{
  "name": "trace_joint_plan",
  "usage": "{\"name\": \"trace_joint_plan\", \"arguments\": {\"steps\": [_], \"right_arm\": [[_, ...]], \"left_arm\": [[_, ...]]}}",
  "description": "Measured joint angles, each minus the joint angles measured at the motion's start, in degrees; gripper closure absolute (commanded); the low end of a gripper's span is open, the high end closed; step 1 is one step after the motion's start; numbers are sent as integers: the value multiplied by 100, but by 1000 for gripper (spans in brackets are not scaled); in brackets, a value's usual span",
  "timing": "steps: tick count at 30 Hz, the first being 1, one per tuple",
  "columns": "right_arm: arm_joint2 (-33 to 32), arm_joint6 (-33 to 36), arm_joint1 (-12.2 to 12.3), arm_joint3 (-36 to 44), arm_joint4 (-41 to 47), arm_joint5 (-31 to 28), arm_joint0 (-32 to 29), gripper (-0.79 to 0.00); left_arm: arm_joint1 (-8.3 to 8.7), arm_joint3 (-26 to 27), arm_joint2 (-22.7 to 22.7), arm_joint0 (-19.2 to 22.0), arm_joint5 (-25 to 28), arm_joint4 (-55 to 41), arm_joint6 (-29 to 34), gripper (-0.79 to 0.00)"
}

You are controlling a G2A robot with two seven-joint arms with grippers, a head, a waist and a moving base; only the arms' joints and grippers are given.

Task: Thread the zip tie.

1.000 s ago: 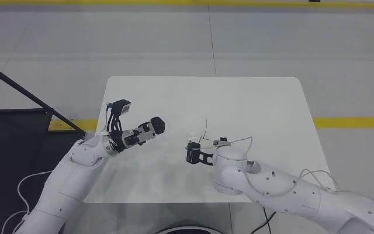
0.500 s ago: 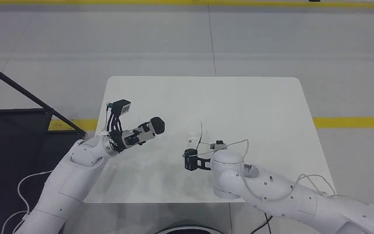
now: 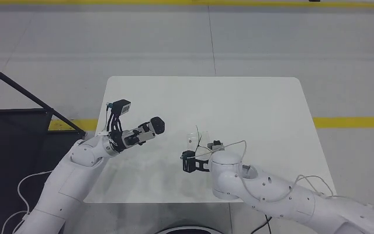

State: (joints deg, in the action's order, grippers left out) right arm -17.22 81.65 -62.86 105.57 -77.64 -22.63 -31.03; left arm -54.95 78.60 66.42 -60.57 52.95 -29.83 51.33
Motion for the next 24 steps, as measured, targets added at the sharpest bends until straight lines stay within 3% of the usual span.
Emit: {"name": "trace_joint_plan", "arguments": {"steps": [6, 10, 11, 12, 13, 15, 20, 24], "right_arm": [[-272, 173, 68, 321, -77, 242, -135, -243], [-805, 100, 290, 781, -223, 483, -503, -246], [-1004, 44, 384, 969, -327, 546, -666, -277], [-1157, -4, 456, 1120, -418, 592, -801, -345], [-1324, -62, 533, 1282, -523, 634, -953, -462], [-1755, -226, 719, 1665, -810, 756, -1356, -785], [-2902, -729, 1099, 2454, -1676, 1426, -2546, -785], [-3656, -1181, 1261, 2817, -2201, 2076, -3471, -785]], "left_arm": [[0, 0, 0, 0, 0, 0, 0, -785], [0, 0, 0, 0, 0, 0, 0, -785], [0, 0, 0, 0, 0, 0, 0, -785], [0, 0, 0, 0, 0, 0, 0, -785], [0, 0, 0, 0, 0, 0, 0, -785], [0, 0, 0, 0, 0, 0, 0, -785], [0, 0, 0, 0, 0, 0, 0, -785], [0, 0, 0, 0, 0, 0, 0, -785]]}}
